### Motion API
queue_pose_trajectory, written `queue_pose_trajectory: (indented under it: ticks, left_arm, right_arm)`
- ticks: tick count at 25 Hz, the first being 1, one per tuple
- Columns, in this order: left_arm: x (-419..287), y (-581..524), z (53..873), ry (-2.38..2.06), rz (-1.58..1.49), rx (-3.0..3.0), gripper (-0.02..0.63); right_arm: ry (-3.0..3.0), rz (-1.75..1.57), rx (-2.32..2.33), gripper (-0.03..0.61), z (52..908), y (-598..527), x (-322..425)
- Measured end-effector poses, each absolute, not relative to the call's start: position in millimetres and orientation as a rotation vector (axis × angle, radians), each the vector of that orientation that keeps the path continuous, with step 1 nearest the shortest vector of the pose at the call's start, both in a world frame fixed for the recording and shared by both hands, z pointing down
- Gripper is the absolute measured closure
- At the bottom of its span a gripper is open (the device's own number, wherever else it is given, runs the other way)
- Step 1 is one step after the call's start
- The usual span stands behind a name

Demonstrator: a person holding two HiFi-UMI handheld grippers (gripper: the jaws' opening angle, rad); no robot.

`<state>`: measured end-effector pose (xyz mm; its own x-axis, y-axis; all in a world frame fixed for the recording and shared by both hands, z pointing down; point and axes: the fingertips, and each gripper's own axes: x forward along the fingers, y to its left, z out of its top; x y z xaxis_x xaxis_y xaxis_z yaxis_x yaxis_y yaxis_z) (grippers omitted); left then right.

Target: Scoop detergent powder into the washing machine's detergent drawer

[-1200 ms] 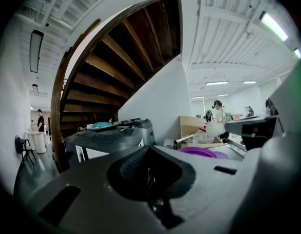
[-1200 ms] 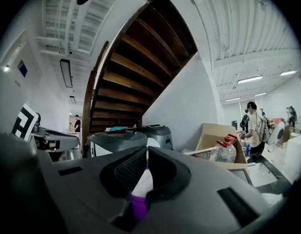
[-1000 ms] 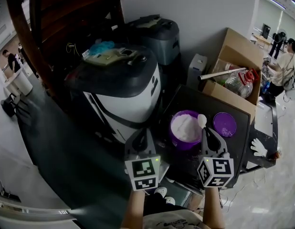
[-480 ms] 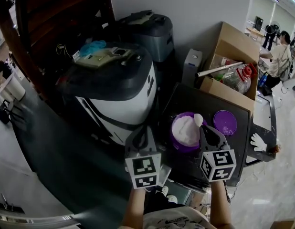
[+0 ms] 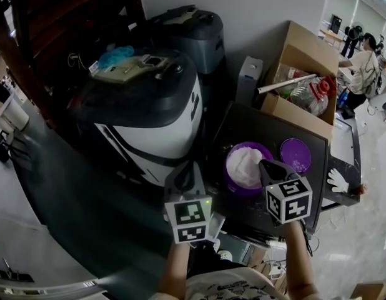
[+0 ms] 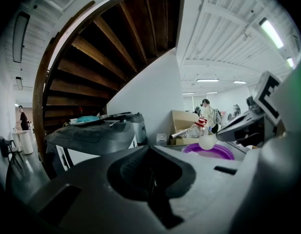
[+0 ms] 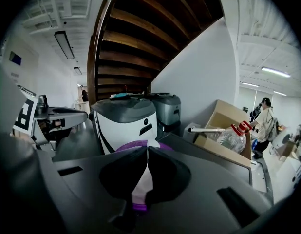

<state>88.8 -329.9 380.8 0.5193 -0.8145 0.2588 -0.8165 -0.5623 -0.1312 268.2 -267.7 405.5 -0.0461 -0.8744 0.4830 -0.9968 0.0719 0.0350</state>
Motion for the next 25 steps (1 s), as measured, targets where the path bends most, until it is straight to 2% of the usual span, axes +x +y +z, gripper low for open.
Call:
queue_pose_trajectory:
  ticks: [25]
  left_arm:
    - [89, -338, 393, -1.43, 0.501, 2.724, 0.611]
  right_arm:
    - [-1.872, 0.704, 1.405, 0.558, 455, -284, 252]
